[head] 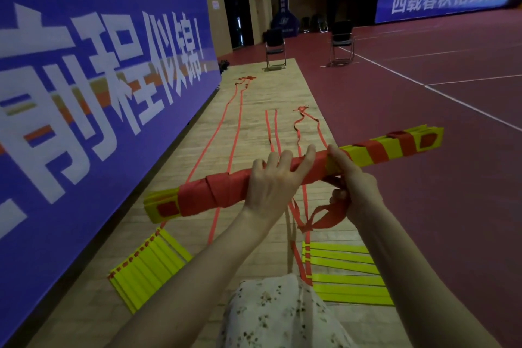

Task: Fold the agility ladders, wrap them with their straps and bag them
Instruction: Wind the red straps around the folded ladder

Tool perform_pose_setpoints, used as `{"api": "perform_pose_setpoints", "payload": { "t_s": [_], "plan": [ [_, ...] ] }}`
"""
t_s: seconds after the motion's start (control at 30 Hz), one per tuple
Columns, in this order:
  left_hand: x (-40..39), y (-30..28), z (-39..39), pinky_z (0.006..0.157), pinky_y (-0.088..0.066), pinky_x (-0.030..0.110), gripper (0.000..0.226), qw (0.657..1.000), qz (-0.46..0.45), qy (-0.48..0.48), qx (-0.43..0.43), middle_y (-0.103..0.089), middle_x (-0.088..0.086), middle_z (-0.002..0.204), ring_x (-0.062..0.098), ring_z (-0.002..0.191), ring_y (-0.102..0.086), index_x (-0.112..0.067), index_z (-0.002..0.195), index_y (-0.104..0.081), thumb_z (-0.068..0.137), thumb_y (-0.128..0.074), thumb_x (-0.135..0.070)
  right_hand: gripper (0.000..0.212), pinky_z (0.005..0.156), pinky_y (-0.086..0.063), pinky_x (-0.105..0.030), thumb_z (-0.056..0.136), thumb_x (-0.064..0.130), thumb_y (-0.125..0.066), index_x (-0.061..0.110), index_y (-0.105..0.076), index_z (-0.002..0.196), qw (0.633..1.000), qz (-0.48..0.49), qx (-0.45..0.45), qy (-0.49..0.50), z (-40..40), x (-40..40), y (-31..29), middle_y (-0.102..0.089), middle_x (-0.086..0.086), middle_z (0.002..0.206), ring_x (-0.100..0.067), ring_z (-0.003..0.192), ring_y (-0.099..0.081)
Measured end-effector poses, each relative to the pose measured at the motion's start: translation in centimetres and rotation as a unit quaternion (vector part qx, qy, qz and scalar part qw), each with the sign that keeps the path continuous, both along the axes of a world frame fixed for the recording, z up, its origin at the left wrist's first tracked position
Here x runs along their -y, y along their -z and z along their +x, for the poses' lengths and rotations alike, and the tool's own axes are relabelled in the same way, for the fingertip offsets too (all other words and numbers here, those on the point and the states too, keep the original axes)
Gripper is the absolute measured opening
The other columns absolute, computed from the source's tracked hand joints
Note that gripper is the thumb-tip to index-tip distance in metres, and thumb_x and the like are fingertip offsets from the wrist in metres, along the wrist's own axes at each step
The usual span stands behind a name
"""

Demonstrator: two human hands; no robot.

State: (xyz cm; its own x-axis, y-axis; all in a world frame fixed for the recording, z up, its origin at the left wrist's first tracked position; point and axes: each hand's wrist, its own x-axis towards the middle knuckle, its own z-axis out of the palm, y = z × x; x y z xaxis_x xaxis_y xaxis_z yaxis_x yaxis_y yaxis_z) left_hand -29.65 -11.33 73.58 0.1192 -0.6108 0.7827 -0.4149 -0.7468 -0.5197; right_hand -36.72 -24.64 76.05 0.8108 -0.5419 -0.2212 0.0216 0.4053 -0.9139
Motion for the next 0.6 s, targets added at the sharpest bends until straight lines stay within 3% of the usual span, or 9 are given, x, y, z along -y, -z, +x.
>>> {"api": "perform_pose_setpoints", "payload": {
  "t_s": [0.1,0.17,0.2,0.27,0.33,0.37,0.47,0.53,0.6],
  "plan": [
    [0.2,-0.3,-1.0,0.053,-0.043,0.03,0.052,0.998,-0.01,0.018,-0.054,-0.061,0.005,0.091,0.022,0.069,-0.057,-0.027,0.131,-0.056,0.081,-0.059,-0.014,0.025,0.046,-0.035,-0.025,0.08,0.03,-0.072,0.011,-0.058,0.076,0.998,0.042,-0.007,0.051,0.3,-0.3,-0.7,-0.064,-0.011,0.068,-0.012,0.039,-0.036],
    [0.3,-1.7,-1.7,0.058,-0.046,0.031,0.065,0.972,-0.037,0.015,-0.231,-0.056,0.003,0.103,0.023,0.077,-0.06,-0.028,0.133,-0.052,0.071,-0.074,-0.028,0.021,0.044,-0.035,-0.024,0.081,0.025,-0.07,0.01,-0.057,0.072,0.995,0.066,0.017,0.073,0.5,-0.3,-0.8,-0.057,-0.011,0.066,-0.012,0.038,-0.036],
    [0.3,-2.8,-1.5,0.065,-0.049,0.033,0.066,0.929,-0.041,0.006,-0.369,-0.054,0.0,0.107,0.022,0.084,-0.06,-0.03,0.132,-0.05,0.07,-0.074,-0.035,0.021,0.041,-0.034,-0.023,0.081,0.023,-0.069,0.009,-0.057,0.072,0.994,0.071,0.029,0.076,0.6,-0.4,-0.7,-0.055,-0.011,0.066,-0.011,0.035,-0.035],
    [0.2,-4.8,-0.5,0.074,-0.054,0.036,0.049,0.787,-0.039,0.034,-0.615,-0.061,-0.003,0.101,0.02,0.086,-0.064,-0.027,0.117,-0.056,0.071,-0.073,-0.034,0.021,0.038,-0.032,-0.021,0.082,0.022,-0.068,0.009,-0.057,0.072,0.994,0.069,0.046,0.068,0.7,-0.4,-0.3,-0.053,-0.01,0.064,-0.009,0.033,-0.034],
    [0.5,-5.5,0.3,0.07,-0.059,0.037,0.033,0.695,-0.037,0.075,-0.714,-0.067,0.002,0.088,0.023,0.075,-0.068,-0.022,0.103,-0.061,0.072,-0.073,-0.022,0.021,0.039,-0.034,-0.021,0.084,0.023,-0.067,0.009,-0.057,0.074,0.995,0.072,0.056,0.041,0.7,0.0,0.2,-0.053,-0.009,0.062,-0.01,0.034,-0.034],
    [0.7,-5.3,0.5,0.068,-0.059,0.036,0.031,0.704,-0.034,0.075,-0.706,-0.067,0.003,0.086,0.023,0.073,-0.068,-0.022,0.101,-0.061,0.072,-0.071,-0.018,0.02,0.039,-0.035,-0.021,0.086,0.024,-0.066,0.009,-0.057,0.076,0.995,0.078,0.063,0.014,0.8,0.3,0.4,-0.054,-0.009,0.064,-0.009,0.034,-0.033],
    [1.0,-4.2,0.5,0.072,-0.053,0.037,0.04,0.832,-0.001,0.006,-0.554,-0.064,0.002,0.099,0.028,0.089,-0.064,-0.025,0.112,-0.054,0.074,-0.062,-0.016,0.018,0.039,-0.04,-0.023,0.089,0.028,-0.063,0.01,-0.058,0.086,0.996,0.038,0.054,-0.065,0.9,1.6,0.7,-0.059,-0.014,0.079,-0.007,0.035,-0.038],
    [0.7,-2.6,1.0,0.072,-0.048,0.038,0.053,0.927,0.018,-0.041,-0.372,-0.062,0.004,0.108,0.029,0.095,-0.062,-0.023,0.126,-0.05,0.076,-0.062,-0.012,0.03,0.041,-0.042,-0.024,0.086,0.037,-0.067,0.009,-0.057,0.087,0.995,-0.005,0.028,-0.093,0.8,2.5,0.8,-0.054,-0.011,0.075,-0.008,0.037,-0.041],
    [-0.1,-1.6,1.5,0.062,-0.046,0.035,0.05,0.984,0.03,-0.033,-0.17,-0.064,0.004,0.095,0.027,0.08,-0.064,-0.019,0.123,-0.059,0.074,-0.061,-0.008,0.047,0.041,-0.042,-0.024,0.078,0.053,-0.071,0.009,-0.059,0.089,0.994,-0.014,-0.002,-0.107,0.7,2.7,0.9,-0.05,-0.008,0.069,-0.009,0.036,-0.041]
  ]
}}
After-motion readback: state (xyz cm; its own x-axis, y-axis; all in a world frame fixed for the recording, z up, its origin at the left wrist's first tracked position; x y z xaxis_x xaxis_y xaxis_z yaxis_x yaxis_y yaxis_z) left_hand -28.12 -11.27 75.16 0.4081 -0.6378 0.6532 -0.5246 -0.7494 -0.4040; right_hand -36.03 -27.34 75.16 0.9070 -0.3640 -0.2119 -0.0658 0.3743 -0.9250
